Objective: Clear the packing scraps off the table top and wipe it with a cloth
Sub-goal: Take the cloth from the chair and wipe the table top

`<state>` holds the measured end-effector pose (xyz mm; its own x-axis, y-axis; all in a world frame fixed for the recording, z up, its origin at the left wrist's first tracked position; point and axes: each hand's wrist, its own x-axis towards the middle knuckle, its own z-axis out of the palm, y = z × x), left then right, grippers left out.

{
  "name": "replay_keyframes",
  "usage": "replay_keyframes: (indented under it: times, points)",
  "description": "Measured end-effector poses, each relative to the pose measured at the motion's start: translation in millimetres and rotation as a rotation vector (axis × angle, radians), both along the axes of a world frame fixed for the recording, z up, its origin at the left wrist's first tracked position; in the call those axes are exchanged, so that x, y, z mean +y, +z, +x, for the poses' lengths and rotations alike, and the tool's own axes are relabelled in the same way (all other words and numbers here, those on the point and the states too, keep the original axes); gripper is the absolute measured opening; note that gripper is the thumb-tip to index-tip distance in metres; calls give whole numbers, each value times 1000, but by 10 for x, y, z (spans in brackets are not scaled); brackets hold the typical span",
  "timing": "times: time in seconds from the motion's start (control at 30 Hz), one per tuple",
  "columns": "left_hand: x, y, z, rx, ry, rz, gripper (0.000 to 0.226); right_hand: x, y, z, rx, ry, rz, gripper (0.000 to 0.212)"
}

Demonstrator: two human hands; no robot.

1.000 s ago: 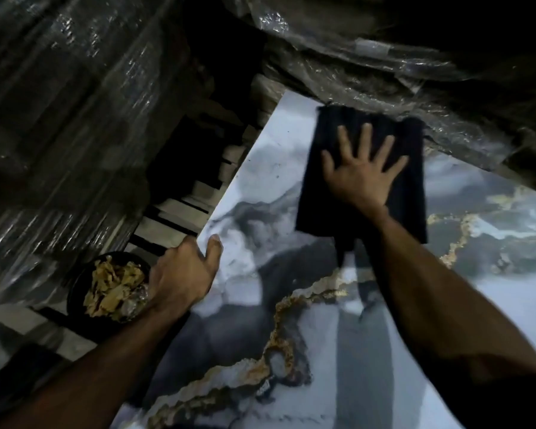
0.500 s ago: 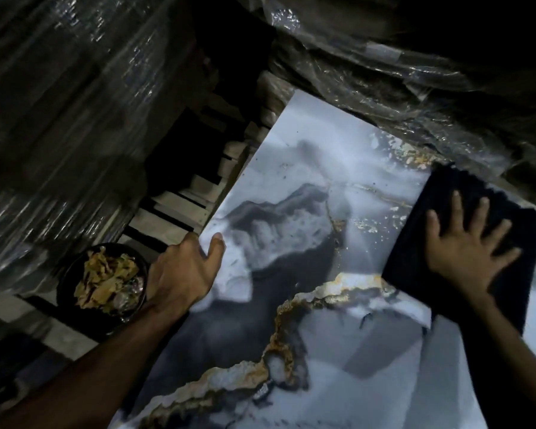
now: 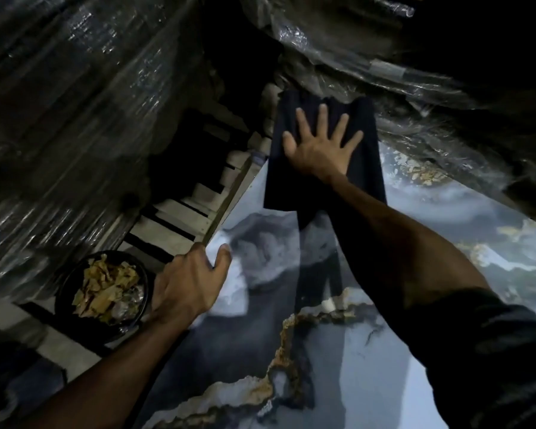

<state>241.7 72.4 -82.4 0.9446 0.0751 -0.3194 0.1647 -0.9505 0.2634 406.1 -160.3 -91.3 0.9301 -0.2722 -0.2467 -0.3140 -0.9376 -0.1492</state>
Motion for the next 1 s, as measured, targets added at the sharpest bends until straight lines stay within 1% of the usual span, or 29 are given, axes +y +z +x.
replay_keyframes:
  times: [0.1, 0.17, 0.23, 0.3, 0.37, 0.47, 0.53, 0.57, 0.6, 0.67, 0.7, 0.73, 0.77, 0.83, 0.9, 1.0]
  points:
    - [18, 17, -8, 0, -3, -1, 62, 331, -22, -225, -43, 129, -12, 62]
    - [37, -5, -29, -10, -13, -8, 57, 473, -26, -599, -41, 191, 7, 61]
    - [70, -51, -32, -31, -73, -12, 57, 469, -11, -1125, -39, 219, 7, 61]
    - [62, -29, -13, -6, -57, -41, 54, 310, 7, -1662, -50, 207, -41, 62]
    - [18, 12, 5, 21, -6, -79, 49, 10, 31, -1978, -29, 102, -99, 64]
    - [6, 57, 25, 25, 6, -83, 45, -411, 64, -1803, 40, -122, -107, 68]
    - [46, 75, 20, 32, -19, -87, 34, -502, 50, -1429, 31, -172, -87, 67]
    - [44, 87, 8, 122, -13, -111, 30, -469, 41, -1233, 20, -161, -81, 67]
    - [58, 64, 17, 226, 3, -119, 30, -389, 27, -1047, 12, -132, -77, 66]
    - [91, 27, 9, 178, -47, -103, 23, -120, 11, -778, 17, -36, -60, 64]
    - [72, 81, 8, 167, -31, -119, 24, 49, 7, -709, 19, 14, -46, 63]
    - [70, 124, 26, 118, 35, -170, 34, 237, 0, -699, 10, 59, -37, 63]
    - [92, 75, 28, 60, 80, -185, 40, 427, -13, -751, -6, 103, -38, 63]
    - [96, 58, -12, 6, 101, -238, 33, 770, -43, -1045, -33, 165, -51, 62]
    - [180, 107, -76, -23, 58, -231, 28, 988, -66, -1482, -56, 183, -47, 61]
    - [488, 102, -313, 20, 69, -230, 42, 1123, -46, -2326, -76, 207, -46, 62]
